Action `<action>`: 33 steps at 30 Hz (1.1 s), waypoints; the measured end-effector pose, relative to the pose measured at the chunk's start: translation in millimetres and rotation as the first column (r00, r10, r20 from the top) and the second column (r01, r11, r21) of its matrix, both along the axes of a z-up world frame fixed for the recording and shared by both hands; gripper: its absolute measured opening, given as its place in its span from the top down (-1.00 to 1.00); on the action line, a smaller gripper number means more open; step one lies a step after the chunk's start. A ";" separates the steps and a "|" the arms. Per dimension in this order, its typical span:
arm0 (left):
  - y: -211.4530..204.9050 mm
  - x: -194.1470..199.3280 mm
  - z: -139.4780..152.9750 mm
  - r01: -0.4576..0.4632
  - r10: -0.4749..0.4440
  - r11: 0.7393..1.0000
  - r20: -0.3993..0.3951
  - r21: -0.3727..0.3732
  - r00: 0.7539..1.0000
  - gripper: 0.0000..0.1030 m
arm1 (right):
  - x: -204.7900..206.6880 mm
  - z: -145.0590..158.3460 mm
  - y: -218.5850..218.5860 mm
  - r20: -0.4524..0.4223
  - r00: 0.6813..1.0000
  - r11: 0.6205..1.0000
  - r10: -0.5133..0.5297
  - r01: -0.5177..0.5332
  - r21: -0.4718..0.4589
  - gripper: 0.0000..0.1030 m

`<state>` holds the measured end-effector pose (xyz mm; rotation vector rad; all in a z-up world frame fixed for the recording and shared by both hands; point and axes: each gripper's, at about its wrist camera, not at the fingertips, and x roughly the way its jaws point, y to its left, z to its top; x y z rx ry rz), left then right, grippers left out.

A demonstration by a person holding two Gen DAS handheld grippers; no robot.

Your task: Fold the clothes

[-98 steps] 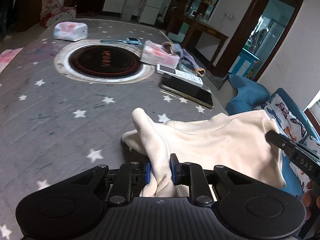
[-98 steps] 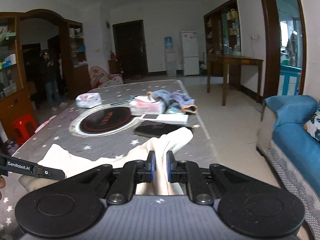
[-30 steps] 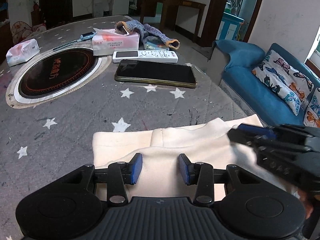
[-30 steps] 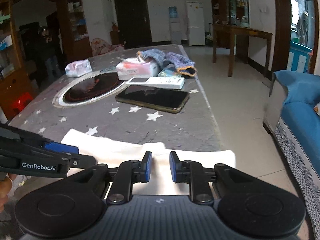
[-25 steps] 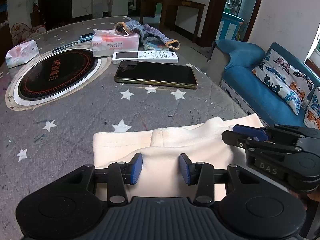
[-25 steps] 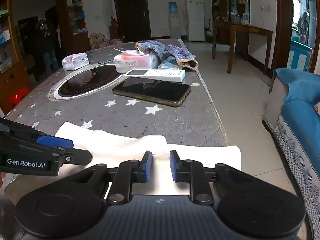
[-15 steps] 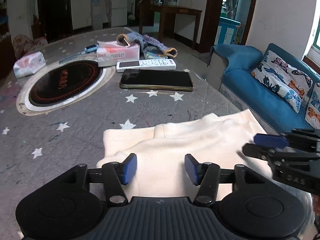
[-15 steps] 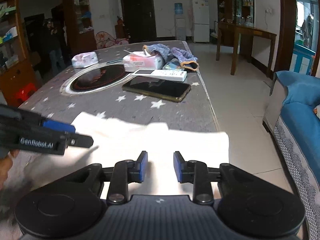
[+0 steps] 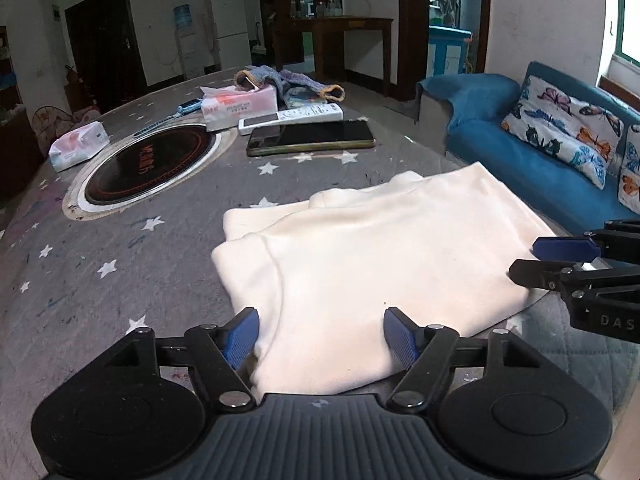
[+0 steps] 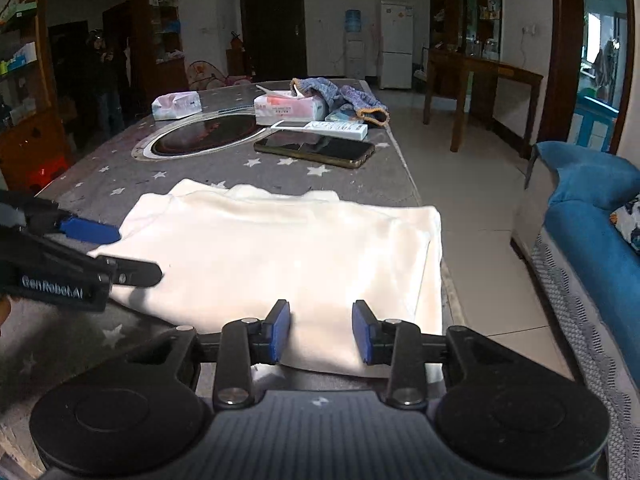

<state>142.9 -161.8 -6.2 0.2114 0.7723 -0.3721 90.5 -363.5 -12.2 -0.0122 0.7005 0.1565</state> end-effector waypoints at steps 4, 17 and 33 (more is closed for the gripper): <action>7.1 -6.2 3.0 -0.002 0.002 1.000 0.004 -0.012 1.000 -0.52 | -8.2 9.2 12.4 0.024 0.999 0.999 0.034 -0.034 0.011 0.33; 18.9 -16.5 -1.0 -0.056 0.055 0.997 -0.027 -0.044 0.998 -0.90 | -10.7 6.3 33.3 0.018 1.000 1.000 0.003 -0.003 -0.015 -0.04; 36.9 -38.2 9.3 -0.122 0.119 0.990 -0.042 -0.078 0.992 -1.00 | -32.1 17.4 40.6 0.038 0.996 0.997 -0.075 0.076 -0.018 -0.70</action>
